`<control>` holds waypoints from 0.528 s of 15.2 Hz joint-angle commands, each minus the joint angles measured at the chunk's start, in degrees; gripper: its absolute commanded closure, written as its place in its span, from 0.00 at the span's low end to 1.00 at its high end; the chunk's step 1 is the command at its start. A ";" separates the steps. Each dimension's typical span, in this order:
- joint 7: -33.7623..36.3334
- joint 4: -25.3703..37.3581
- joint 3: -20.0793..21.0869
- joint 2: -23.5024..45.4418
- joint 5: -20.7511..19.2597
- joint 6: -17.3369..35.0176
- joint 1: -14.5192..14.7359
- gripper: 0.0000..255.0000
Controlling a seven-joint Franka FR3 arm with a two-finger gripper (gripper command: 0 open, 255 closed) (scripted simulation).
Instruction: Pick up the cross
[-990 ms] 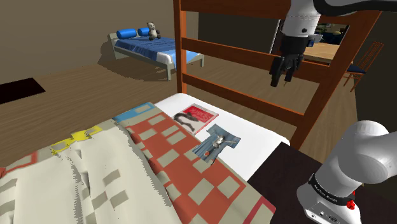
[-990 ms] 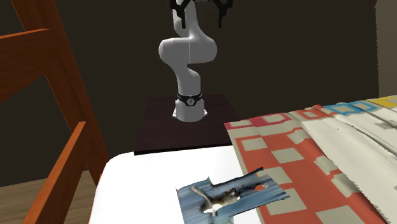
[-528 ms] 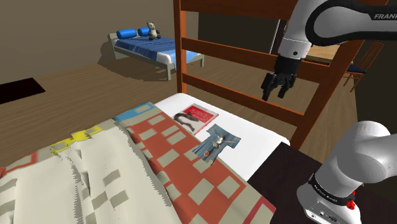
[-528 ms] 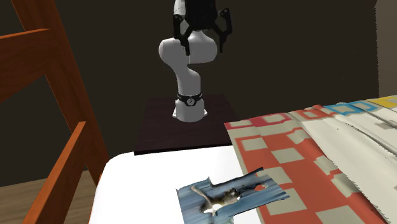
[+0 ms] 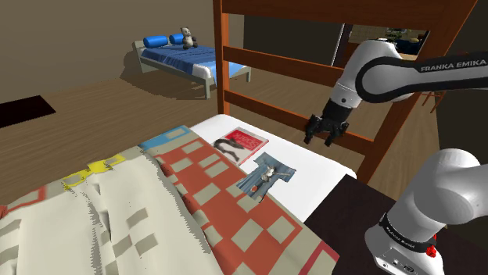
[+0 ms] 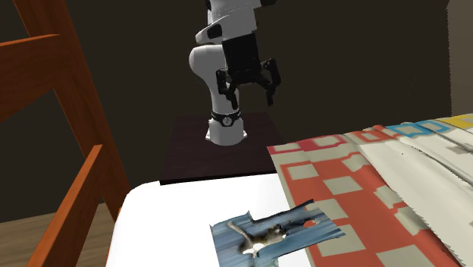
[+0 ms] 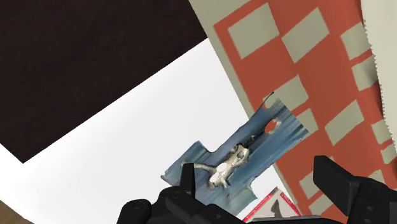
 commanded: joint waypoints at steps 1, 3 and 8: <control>1.06 -3.26 0.20 2.38 3.09 7.62 0.45 0.00; 1.75 -6.01 0.41 5.38 6.81 15.22 1.69 0.00; -1.00 -9.30 -2.60 18.21 21.40 36.76 10.63 0.00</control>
